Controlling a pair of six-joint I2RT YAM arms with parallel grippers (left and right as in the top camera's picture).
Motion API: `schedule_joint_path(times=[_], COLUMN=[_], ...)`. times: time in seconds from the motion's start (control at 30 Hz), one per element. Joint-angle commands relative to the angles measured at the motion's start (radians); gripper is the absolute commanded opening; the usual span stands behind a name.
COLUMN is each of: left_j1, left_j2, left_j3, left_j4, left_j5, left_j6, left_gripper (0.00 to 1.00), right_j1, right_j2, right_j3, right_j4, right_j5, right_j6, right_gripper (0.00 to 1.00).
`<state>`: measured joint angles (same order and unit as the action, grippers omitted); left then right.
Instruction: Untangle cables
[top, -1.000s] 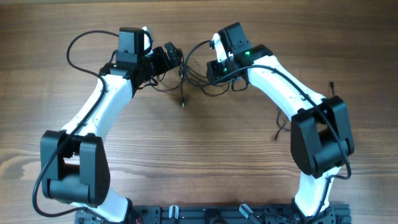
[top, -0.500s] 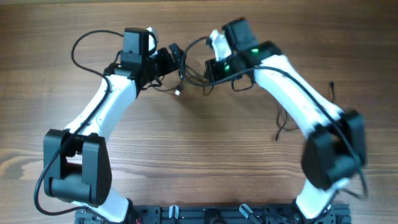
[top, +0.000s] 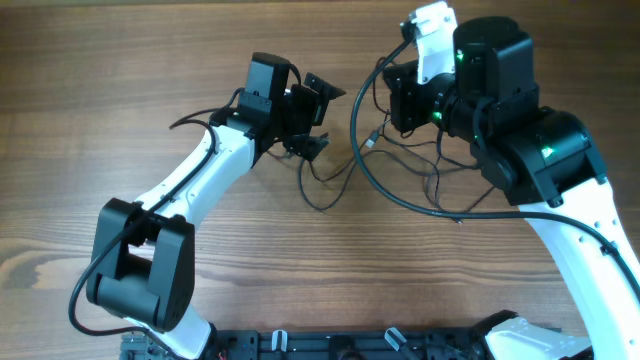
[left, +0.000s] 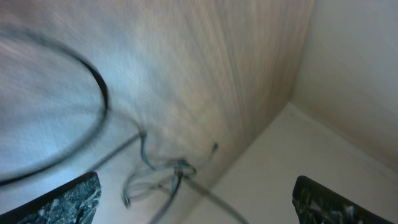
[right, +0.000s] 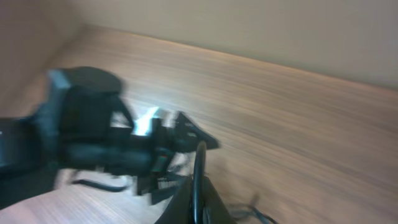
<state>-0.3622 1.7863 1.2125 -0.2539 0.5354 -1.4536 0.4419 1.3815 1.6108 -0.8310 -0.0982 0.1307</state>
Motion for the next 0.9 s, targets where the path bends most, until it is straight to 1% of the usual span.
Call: schedule_joint_path(times=[0.0,0.07,0.17,0.3,0.37,0.4,0.47,0.5,0.53,0.57,0.63,0.67,0.7,0.8,0.87], left_j1=[-0.007,-0.021,-0.040,-0.060,-0.086,-0.110,-0.157,-0.182,-0.217,-0.240,-0.313,-0.340,-0.368,-0.397,-0.402], left_j2=[0.009,0.009,0.009,0.009,0.009,0.009,0.009,0.010,0.010,0.010,0.024,0.038,0.061,0.108,0.142], left_j3=[-0.002,-0.002,-0.002,-0.002,-0.002,-0.002,-0.002,-0.002,-0.002,-0.002,-0.002,-0.002,-0.002,-0.002,-0.002], left_j4=[-0.062,-0.142,-0.215,-0.238,-0.243,-0.275,-0.349,-0.365,-0.364,-0.364,-0.364,-0.364,-0.360,-0.336,-0.329], left_j5=[0.092,0.093,0.120,0.196,0.158,0.093,-0.039,-0.093,-0.180,-0.242,-0.487,-0.564,-0.607,-0.612,-0.628], left_j6=[-0.065,-0.066,-0.138,-0.157,-0.180,-0.227,-0.372,-0.423,-0.468,-0.497,-0.572,-0.582,-0.582,-0.582,-0.582], left_gripper=[1.00,1.00,1.00,1.00,1.00,1.00,1.00,1.00,1.00,1.00,1.00,1.00,1.00,1.00,0.95], right_j1=[0.003,0.003,0.003,0.003,0.003,0.003,0.003,0.003,0.003,0.003,0.003,0.003,0.003,0.003,0.003], right_j2=[-0.009,-0.009,-0.008,0.003,0.016,0.021,0.026,0.026,0.027,0.027,0.027,0.027,0.027,0.027,0.027], right_j3=[0.008,0.008,0.006,0.005,0.005,0.005,0.005,0.005,0.005,0.005,0.005,0.005,0.005,0.005,0.005], right_j4=[-0.030,-0.047,-0.062,-0.094,-0.103,-0.105,-0.105,-0.105,-0.105,-0.106,-0.111,-0.119,-0.125,-0.137,-0.151], right_j5=[0.244,0.280,0.282,0.282,0.282,0.282,0.282,0.282,0.282,0.282,0.282,0.282,0.282,0.282,0.282], right_j6=[0.084,0.089,0.089,0.089,0.089,0.088,0.078,0.079,0.079,0.079,0.079,0.078,0.078,0.078,0.078], right_gripper=[0.04,0.05,0.05,0.05,0.04,0.04,0.05,0.05,0.04,0.05,0.05,0.05,0.05,0.05,0.05])
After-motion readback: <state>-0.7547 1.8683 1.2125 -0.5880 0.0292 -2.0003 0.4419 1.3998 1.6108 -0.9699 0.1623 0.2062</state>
